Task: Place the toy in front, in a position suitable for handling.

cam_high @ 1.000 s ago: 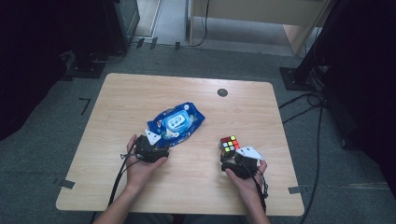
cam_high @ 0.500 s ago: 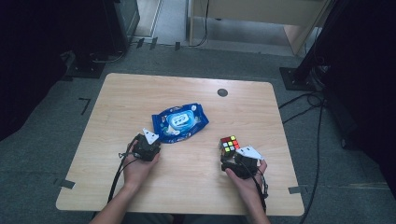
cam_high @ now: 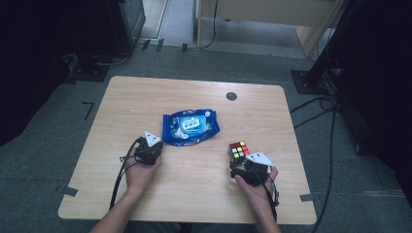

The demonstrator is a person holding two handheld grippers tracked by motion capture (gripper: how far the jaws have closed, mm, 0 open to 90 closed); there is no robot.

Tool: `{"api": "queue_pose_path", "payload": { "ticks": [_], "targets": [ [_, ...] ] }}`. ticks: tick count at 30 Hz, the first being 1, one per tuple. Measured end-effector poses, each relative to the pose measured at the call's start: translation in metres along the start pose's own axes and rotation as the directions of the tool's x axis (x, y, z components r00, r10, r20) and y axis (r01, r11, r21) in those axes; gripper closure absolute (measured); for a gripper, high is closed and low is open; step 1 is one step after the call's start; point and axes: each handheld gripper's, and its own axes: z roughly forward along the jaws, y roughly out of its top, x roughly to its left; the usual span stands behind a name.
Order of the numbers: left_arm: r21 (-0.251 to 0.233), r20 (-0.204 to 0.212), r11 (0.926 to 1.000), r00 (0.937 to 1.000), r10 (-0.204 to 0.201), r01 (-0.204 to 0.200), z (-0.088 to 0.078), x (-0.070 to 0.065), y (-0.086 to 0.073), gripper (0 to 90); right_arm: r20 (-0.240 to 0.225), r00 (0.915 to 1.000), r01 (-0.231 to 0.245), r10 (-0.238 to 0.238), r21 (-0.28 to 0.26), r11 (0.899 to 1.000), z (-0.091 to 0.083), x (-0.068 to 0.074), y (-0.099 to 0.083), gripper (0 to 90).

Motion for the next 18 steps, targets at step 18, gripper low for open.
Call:
{"api": "queue_pose_path", "payload": {
  "ticks": [18],
  "targets": [
    [0.011,-0.051,0.9983,0.997,0.058,-0.057,0.017,-0.011,0.021,61.0,-0.002,1.0,0.005,-0.005,0.001,1.0,0.001,0.0,0.0,14.8]
  ]
}}
